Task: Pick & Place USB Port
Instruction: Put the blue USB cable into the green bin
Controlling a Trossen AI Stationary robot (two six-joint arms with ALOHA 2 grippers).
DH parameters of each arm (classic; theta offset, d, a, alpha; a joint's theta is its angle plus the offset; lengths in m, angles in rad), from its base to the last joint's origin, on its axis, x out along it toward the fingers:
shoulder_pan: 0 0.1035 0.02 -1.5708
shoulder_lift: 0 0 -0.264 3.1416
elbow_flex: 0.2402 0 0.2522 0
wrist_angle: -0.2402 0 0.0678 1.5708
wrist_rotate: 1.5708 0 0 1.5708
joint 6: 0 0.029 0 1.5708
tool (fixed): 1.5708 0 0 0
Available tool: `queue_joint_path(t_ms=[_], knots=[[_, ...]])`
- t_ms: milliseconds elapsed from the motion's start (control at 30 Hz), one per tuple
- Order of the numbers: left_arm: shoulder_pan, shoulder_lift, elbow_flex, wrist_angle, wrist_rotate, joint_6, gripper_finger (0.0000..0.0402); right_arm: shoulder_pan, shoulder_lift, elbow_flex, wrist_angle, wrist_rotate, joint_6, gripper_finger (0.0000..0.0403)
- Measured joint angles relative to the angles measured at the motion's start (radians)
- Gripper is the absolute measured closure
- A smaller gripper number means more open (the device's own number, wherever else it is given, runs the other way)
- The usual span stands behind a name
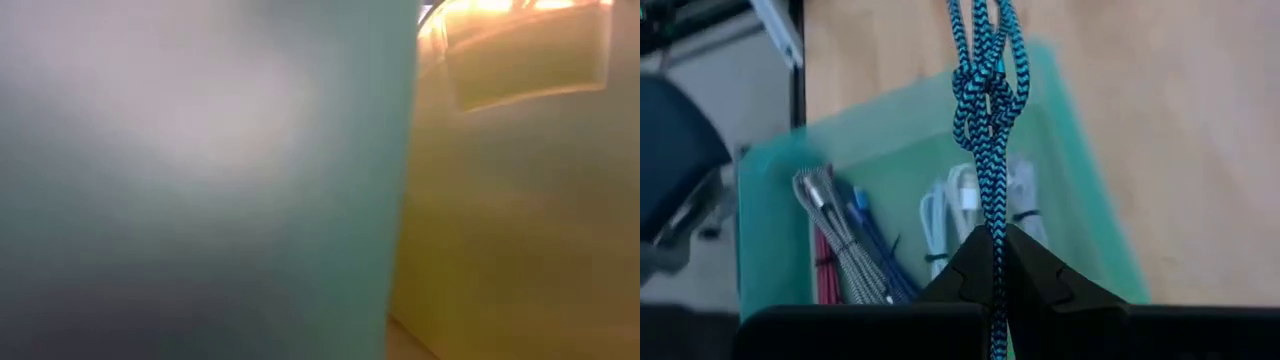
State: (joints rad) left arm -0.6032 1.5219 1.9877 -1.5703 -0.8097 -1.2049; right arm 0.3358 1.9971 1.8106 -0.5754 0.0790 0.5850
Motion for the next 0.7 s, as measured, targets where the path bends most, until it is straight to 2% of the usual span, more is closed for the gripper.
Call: queue_joint_path(t_ms=[233,700], knots=[[-0.033,0.019,0.0,0.0,0.004,-0.01,0.0188,0.031,0.138,0.051,-0.023,-0.13,-0.026,0.0402],[-0.041,0.062,-0.001,0.0,0.025,0.02,0.0188,0.095,0.148,0.051,-0.013,-0.133,0.009,0.0403]])
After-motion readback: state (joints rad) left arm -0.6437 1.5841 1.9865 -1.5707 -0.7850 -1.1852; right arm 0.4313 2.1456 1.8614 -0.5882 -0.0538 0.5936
